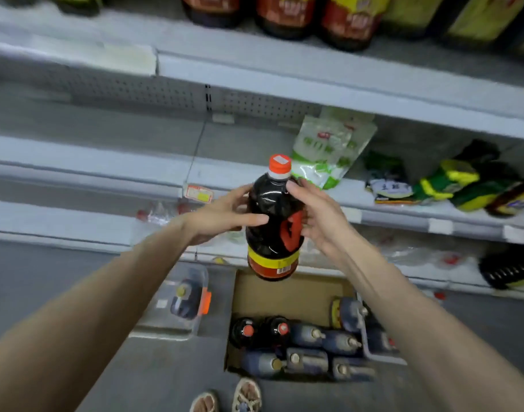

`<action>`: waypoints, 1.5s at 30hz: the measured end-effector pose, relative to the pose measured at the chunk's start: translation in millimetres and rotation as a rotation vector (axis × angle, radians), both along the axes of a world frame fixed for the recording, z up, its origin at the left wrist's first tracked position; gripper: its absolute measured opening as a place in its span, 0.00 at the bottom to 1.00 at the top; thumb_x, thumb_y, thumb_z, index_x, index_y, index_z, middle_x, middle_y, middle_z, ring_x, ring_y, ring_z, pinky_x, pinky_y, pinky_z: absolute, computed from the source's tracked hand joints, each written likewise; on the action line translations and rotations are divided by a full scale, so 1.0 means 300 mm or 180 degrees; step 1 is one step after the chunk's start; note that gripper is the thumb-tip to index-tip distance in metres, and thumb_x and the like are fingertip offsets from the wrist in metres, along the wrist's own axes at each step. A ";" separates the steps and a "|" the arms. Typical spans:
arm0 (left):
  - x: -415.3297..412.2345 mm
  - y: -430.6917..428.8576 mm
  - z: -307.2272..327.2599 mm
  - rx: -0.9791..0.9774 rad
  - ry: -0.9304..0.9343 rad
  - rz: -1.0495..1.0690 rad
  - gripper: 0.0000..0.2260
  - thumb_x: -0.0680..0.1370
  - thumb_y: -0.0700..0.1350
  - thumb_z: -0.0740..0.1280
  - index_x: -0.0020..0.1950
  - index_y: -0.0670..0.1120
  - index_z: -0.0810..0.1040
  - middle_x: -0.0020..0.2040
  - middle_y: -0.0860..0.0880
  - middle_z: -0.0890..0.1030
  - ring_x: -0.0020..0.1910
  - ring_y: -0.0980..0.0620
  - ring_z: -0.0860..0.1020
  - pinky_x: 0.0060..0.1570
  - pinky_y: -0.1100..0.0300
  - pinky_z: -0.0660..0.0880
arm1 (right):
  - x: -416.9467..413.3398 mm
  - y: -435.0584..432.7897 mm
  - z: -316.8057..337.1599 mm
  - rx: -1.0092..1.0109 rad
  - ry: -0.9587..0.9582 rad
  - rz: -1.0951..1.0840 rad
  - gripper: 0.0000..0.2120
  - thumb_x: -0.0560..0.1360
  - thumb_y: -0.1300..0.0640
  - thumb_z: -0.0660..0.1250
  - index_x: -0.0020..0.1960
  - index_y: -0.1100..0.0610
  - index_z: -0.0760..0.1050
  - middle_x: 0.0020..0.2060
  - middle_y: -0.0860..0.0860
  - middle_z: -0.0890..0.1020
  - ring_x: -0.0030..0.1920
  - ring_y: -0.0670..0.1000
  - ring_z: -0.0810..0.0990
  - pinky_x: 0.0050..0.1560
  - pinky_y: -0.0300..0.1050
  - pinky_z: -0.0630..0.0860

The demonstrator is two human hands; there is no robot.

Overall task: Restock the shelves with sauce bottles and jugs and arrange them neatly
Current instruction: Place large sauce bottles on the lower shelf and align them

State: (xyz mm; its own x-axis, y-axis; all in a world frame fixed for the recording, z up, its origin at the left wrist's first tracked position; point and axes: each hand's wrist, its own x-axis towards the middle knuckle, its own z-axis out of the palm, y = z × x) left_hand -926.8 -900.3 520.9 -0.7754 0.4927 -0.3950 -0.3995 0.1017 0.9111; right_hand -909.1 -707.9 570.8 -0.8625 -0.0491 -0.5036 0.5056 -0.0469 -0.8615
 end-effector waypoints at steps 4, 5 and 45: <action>0.028 -0.034 0.295 0.0212 0.0194 0.0078 0.38 0.63 0.49 0.77 0.71 0.56 0.67 0.66 0.57 0.76 0.68 0.55 0.72 0.64 0.53 0.67 | 0.019 0.010 0.349 -0.0125 0.0485 0.0314 0.30 0.61 0.48 0.72 0.63 0.45 0.75 0.54 0.50 0.83 0.55 0.51 0.79 0.59 0.52 0.74; 0.038 -0.037 0.365 0.0312 0.0256 0.0149 0.38 0.61 0.49 0.78 0.69 0.54 0.69 0.66 0.56 0.77 0.67 0.54 0.72 0.65 0.53 0.67 | 0.022 0.012 0.421 -0.0083 0.0594 0.0404 0.30 0.61 0.48 0.72 0.64 0.45 0.74 0.54 0.51 0.82 0.54 0.52 0.79 0.58 0.52 0.74; -0.561 -0.368 1.009 0.0147 0.1625 0.1999 0.28 0.58 0.38 0.82 0.55 0.44 0.77 0.49 0.50 0.83 0.48 0.54 0.82 0.47 0.61 0.78 | -0.612 -0.434 1.009 0.0531 0.2288 0.0385 0.31 0.71 0.67 0.73 0.71 0.53 0.69 0.46 0.51 0.81 0.47 0.45 0.81 0.36 0.33 0.76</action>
State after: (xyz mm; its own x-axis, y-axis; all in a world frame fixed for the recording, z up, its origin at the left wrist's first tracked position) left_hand -1095.2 -1010.5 823.7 -0.9919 -0.0874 0.0924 0.0967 -0.0454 0.9943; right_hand -1092.6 -838.2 873.7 -0.9753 -0.1369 0.1731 -0.1913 0.1337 -0.9724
